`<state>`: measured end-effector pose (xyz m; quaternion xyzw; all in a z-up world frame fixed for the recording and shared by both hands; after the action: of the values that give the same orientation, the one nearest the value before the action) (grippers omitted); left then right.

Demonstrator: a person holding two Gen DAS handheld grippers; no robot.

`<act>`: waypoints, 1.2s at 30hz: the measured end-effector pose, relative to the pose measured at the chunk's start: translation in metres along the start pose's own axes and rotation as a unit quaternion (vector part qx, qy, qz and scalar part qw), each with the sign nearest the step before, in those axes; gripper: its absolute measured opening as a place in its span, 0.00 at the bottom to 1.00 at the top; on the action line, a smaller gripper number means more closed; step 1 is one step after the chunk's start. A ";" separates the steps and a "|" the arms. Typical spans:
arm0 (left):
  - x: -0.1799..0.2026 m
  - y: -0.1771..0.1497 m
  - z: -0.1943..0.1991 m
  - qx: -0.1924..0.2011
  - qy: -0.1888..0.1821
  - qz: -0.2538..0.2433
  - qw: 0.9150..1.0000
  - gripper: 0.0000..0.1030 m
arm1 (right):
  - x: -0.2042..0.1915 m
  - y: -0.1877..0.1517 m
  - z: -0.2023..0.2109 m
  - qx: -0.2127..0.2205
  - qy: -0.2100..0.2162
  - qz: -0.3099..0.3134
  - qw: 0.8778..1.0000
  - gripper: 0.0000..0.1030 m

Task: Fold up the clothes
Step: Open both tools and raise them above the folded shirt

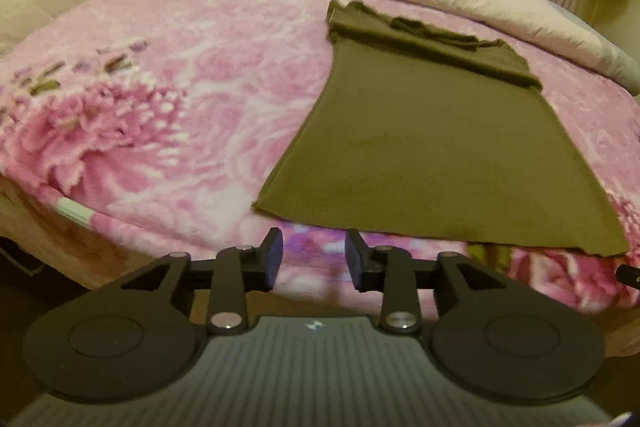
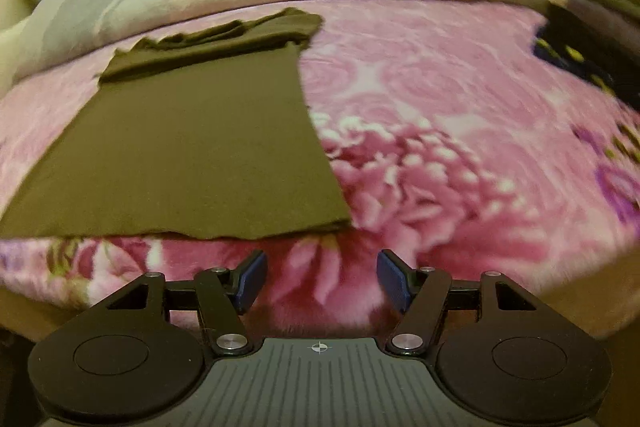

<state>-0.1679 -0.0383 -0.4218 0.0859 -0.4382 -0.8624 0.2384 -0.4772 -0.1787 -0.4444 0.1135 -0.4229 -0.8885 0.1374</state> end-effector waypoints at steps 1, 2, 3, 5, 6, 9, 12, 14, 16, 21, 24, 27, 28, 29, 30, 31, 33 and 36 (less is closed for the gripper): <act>0.005 0.003 0.008 0.005 0.001 -0.005 1.000 0.35 | -0.001 0.004 0.006 0.002 -0.002 -0.009 1.000 0.62; 0.010 0.006 0.016 0.011 0.002 -0.010 1.000 0.37 | -0.003 0.009 0.013 0.008 -0.002 -0.014 1.000 0.62; 0.015 0.009 0.023 0.015 0.003 -0.016 1.000 0.37 | -0.006 0.014 0.021 0.018 0.002 -0.016 1.000 0.62; 0.023 0.013 0.037 0.024 0.004 -0.027 0.999 0.39 | -0.012 0.025 0.038 0.036 0.011 -0.018 0.999 0.62; 0.026 0.013 0.042 0.027 0.005 -0.030 0.999 0.40 | -0.015 0.027 0.044 0.041 0.016 -0.017 0.999 0.62; 0.032 0.012 0.058 0.033 0.009 -0.039 0.999 0.40 | -0.023 0.033 0.061 0.055 0.027 -0.013 0.998 0.62; 0.036 0.008 0.070 0.036 0.012 -0.046 0.998 0.40 | -0.027 0.033 0.072 0.061 0.033 -0.011 0.998 0.62; 0.039 0.007 0.076 0.040 0.012 -0.048 0.998 0.40 | -0.029 0.032 0.078 0.063 0.034 -0.010 0.997 0.63; 0.041 0.005 0.083 0.043 0.012 -0.050 0.998 0.41 | -0.031 0.030 0.085 0.065 0.033 -0.008 0.997 0.63; 0.047 0.002 0.100 0.052 0.010 -0.056 0.997 0.44 | -0.034 0.030 0.100 0.074 0.030 0.005 0.997 0.63; 0.047 0.002 0.108 0.058 0.009 -0.057 0.997 0.45 | -0.036 0.029 0.108 0.077 0.020 0.019 0.997 0.63; 0.048 0.001 0.115 0.063 0.008 -0.058 0.996 0.45 | -0.039 0.028 0.117 0.082 0.024 0.023 0.996 0.63; 0.048 0.001 0.117 0.064 0.007 -0.058 0.996 0.45 | -0.040 0.028 0.119 0.084 0.026 0.023 0.996 0.63; 0.048 0.001 0.120 0.066 0.007 -0.058 0.996 0.45 | -0.041 0.028 0.121 0.085 0.027 0.023 0.996 0.63; 0.049 0.001 0.122 0.068 0.006 -0.059 0.996 0.45 | -0.041 0.028 0.123 0.086 0.028 0.024 0.996 0.63; 0.049 0.000 0.125 0.069 0.006 -0.059 0.996 0.46 | -0.042 0.028 0.126 0.088 0.029 0.026 0.995 0.63; 0.049 0.000 0.130 0.073 0.005 -0.060 0.996 0.46 | -0.043 0.027 0.129 0.090 0.030 0.028 0.995 0.63; 0.049 0.000 0.136 0.077 0.003 -0.059 0.995 0.47 | -0.046 0.027 0.135 0.094 0.033 0.030 0.995 0.63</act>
<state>-0.2588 0.0351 -0.3369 0.1319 -0.4972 -0.8383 0.1809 -0.4731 -0.0827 -0.3358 0.1423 -0.5030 -0.8361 0.1665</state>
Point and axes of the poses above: each gripper's, at about its wrist camera, not at the fingertips, and z roughly against the way its jaws point, x to its right, y to its top, the point moved 10 cm from there along -z, roughly the way its jaws point, and after that the axes turned 10 degrees about x, right-handed, at the moved point
